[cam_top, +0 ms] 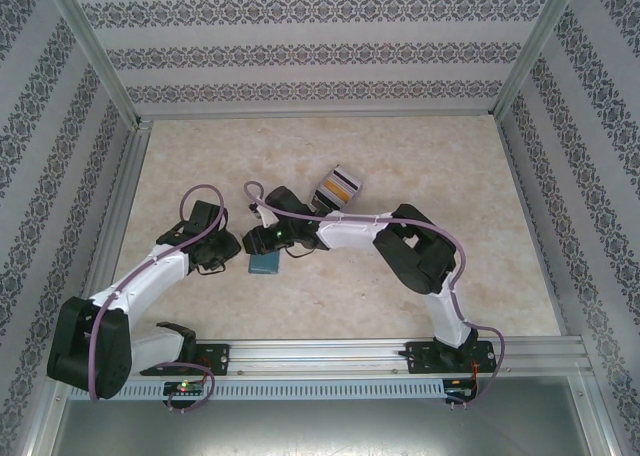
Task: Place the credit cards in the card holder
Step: Close the card holder at the center of the table.
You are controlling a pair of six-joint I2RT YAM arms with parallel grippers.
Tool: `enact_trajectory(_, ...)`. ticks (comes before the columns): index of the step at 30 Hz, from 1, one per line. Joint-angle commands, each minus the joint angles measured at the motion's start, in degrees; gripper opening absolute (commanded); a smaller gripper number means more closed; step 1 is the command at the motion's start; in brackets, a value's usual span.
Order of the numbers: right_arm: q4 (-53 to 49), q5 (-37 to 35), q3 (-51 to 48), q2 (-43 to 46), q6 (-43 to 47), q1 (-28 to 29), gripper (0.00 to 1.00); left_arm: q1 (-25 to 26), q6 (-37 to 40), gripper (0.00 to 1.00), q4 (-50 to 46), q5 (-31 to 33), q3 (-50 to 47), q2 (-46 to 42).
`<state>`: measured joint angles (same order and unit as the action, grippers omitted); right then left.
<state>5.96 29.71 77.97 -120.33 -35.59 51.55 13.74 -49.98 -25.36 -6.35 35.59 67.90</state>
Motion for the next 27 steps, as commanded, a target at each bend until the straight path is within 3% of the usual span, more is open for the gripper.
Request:
enact_trajectory(1,-1.6,1.7,2.3,-1.7,0.4,0.4,0.32,-0.7,0.7,0.28,-1.9,0.2,-0.2,-1.1)
enact_trajectory(8,-2.2,2.1,1.9,0.5,0.3,0.1,0.36,-0.7,0.9,0.28,-2.3,0.8,-0.6,-2.8)
enact_trajectory(18,-3.1,2.3,1.0,8.3,0.2,-1.5,0.37,-0.8,4.4,0.29,4.4,-5.5,-0.6,-1.1)
enact_trajectory(27,-1.9,-0.7,-7.7,14.6,0.3,-5.2,0.37,-0.7,9.9,0.28,4.7,-6.8,2.5,-4.7)
